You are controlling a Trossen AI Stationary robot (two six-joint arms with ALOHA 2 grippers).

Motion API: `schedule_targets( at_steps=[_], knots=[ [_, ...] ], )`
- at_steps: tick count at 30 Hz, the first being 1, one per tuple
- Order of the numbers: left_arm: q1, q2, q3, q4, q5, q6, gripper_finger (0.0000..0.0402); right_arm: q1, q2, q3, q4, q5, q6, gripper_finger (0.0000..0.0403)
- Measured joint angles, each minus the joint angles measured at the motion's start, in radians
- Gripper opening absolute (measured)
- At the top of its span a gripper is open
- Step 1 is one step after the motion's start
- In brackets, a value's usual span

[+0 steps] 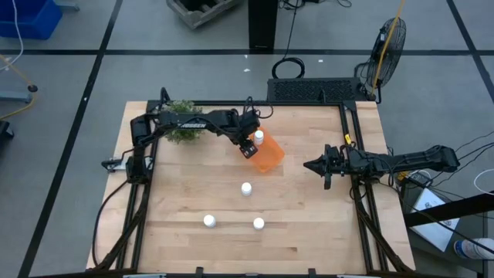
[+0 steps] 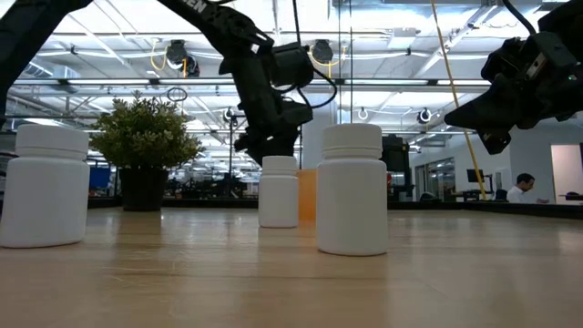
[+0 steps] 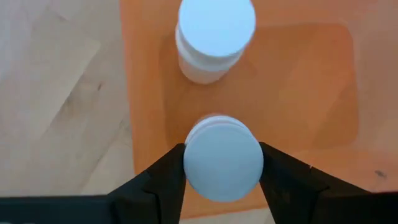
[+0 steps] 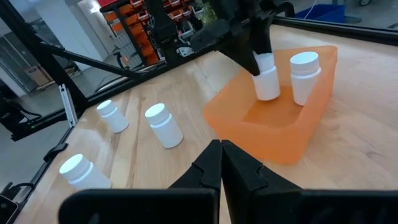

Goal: Pick and place pill bottles into a basket
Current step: Put the white pill bottle into the orange bin

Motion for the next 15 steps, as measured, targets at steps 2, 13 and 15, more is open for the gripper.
schedule_targets(
  at_steps=[2, 13, 15],
  knots=[
    [-0.004, -0.001, 0.001, 0.035, -0.019, -0.003, 0.0177, 0.000, 0.000, 0.000, 0.000, 0.000, 0.000, 0.0000],
    [-0.003, -0.002, 0.001, 0.055, -0.021, 0.000, 0.0225, 0.000, 0.000, 0.000, -0.001, 0.001, -0.005, 0.0000],
    [-0.003, -0.002, 0.001, 0.054, -0.024, 0.000, 0.0238, 0.000, 0.000, 0.000, -0.001, 0.002, -0.007, 0.0000]
  ],
)
